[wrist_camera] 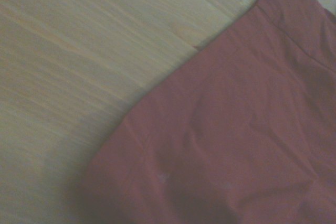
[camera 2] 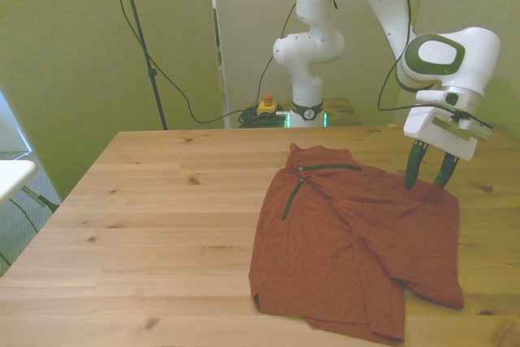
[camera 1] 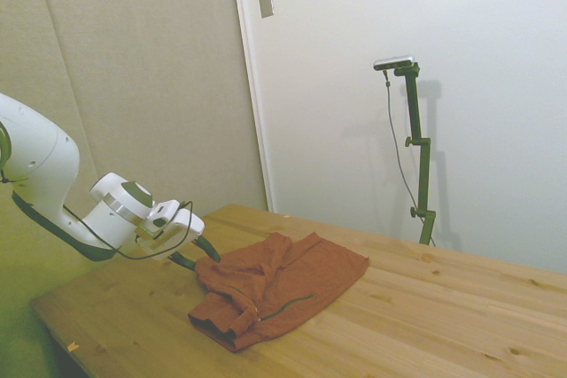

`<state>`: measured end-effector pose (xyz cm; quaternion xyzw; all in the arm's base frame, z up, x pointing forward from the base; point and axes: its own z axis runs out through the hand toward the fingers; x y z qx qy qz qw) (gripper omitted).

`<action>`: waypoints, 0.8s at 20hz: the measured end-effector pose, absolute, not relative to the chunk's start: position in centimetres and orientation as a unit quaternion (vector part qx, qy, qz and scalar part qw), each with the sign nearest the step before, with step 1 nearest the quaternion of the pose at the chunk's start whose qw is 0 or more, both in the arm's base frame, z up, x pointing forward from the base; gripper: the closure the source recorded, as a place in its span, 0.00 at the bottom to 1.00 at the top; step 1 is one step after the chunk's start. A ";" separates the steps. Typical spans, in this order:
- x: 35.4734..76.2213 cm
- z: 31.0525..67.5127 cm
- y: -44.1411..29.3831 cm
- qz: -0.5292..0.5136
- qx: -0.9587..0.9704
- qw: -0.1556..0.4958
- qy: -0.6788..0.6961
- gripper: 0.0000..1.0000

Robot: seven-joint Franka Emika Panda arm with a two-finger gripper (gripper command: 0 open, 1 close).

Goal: Fold the shorts

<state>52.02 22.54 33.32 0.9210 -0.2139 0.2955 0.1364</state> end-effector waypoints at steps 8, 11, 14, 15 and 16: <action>53.1 32.6 23.3 0.294 0.922 0.139 -0.209 1.00; 53.4 32.4 23.7 0.294 0.922 0.140 -0.208 1.00; 53.8 32.1 23.9 0.293 0.923 0.139 -0.207 1.00; 53.9 32.1 24.0 0.293 0.923 0.139 -0.206 1.00; 53.9 32.0 24.1 0.293 0.924 0.139 -0.205 1.00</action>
